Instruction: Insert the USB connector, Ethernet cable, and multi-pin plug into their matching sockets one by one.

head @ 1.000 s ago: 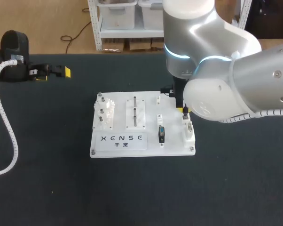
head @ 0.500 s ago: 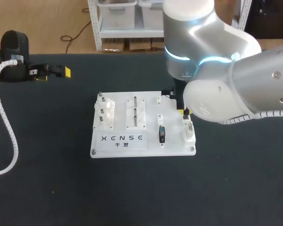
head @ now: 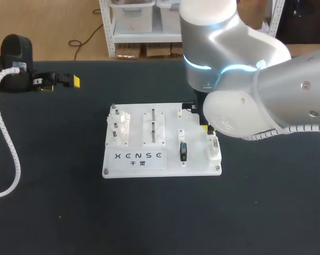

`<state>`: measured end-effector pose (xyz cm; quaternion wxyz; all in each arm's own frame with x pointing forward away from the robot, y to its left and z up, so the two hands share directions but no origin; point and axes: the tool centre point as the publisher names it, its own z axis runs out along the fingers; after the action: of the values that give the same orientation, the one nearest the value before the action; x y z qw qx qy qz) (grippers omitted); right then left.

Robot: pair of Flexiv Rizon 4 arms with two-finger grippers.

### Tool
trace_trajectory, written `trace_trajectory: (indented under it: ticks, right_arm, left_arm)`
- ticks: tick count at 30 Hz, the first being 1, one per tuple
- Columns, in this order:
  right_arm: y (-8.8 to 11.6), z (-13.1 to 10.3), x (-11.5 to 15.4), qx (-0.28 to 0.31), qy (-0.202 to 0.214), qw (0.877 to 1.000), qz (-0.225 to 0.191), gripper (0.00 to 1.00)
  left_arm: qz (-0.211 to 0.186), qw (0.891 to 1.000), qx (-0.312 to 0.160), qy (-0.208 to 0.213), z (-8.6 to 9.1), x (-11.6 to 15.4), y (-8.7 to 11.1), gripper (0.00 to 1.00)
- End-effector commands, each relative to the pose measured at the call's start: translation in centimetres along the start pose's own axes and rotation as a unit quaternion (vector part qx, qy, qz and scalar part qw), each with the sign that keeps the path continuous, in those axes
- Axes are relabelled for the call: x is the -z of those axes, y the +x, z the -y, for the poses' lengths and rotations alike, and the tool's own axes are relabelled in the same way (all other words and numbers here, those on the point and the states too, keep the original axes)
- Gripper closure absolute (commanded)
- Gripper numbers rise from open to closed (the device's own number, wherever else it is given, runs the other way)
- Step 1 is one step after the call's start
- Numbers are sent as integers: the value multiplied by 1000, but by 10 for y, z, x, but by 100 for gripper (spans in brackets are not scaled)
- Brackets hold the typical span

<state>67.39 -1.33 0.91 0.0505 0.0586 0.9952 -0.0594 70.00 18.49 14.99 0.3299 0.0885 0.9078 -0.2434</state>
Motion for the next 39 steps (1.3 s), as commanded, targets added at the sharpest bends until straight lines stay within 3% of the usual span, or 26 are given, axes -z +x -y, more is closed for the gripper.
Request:
trace_trajectory:
  ticks: [1,4,6,7,8,16,22,29,34,39]
  right_arm:
    - [0,2,-13,-2,1,1000,0,100]
    - [-1,0,-12,-5,4,1000,4,100]
    - [-2,1,-9,-11,6,1000,8,59]
    - [-3,1,-8,-13,8,1000,12,7]
    - [-5,1,-6,-16,5,1000,13,0]
    - [-11,0,31,-27,-4,998,63,0]
    - [-3,-11,63,-34,-19,996,82,0]
    - [36,-33,79,-11,-36,998,57,0]
    - [67,-48,73,19,-29,999,32,0]
    - [82,-54,67,35,-30,999,7,0]
  left_arm:
    - [0,1000,0,0,0,0,0,0]
    - [0,1000,0,0,0,0,0,0]
    - [0,1000,0,0,0,0,0,0]
    - [0,1000,0,0,0,0,0,0]
    - [0,1000,0,0,0,0,0,0]
    - [0,1000,0,0,0,0,0,0]
    - [0,1000,0,0,0,0,0,0]
    - [0,1000,0,0,0,0,0,0]
    - [0,1000,0,0,0,0,0,0]
    - [0,1000,0,0,0,0,0,0]
